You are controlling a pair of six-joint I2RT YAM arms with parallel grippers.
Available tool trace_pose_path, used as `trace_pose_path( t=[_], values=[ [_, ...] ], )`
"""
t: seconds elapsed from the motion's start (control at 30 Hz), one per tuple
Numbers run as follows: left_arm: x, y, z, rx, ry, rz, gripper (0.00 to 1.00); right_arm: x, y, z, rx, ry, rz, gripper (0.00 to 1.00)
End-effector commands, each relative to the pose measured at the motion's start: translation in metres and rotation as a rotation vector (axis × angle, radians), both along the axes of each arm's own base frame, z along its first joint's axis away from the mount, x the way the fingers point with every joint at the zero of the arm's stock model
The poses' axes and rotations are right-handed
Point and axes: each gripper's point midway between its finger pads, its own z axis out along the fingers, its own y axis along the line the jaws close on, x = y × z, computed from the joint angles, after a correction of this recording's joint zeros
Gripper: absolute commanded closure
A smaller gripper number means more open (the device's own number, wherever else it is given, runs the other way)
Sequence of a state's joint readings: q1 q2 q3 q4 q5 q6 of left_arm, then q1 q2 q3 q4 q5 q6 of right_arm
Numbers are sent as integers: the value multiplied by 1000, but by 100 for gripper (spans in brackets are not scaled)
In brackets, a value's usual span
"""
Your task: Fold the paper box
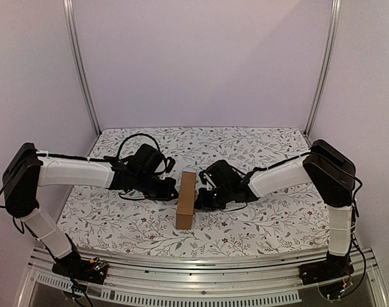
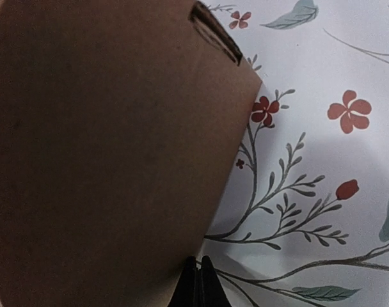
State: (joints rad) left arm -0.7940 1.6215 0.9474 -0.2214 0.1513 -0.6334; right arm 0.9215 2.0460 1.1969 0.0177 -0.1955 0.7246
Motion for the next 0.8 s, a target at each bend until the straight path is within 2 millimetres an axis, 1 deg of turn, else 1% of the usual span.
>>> trace_pose_path(
  t=[0.0,0.2,0.3,0.5,0.6,0.77],
  values=[
    [-3,-14,9,-38,-8,-26,100,-2,10,-16,72,72,-21,100],
    [-5,-17,20,-57,-21,-35,100,0,21,-25,121,113,-46,100],
    [-5,-16,21,-48,-24,-32,100,2,19,-30,113,115,-58,100],
    [-5,-13,22,-42,-28,-28,100,6,-1,-43,70,113,-86,100],
    [-4,-14,23,-42,-32,-29,100,10,-16,-51,36,107,-112,100],
    [-2,-16,25,-37,-34,-33,100,13,-41,-58,-51,61,-132,100]
  ],
)
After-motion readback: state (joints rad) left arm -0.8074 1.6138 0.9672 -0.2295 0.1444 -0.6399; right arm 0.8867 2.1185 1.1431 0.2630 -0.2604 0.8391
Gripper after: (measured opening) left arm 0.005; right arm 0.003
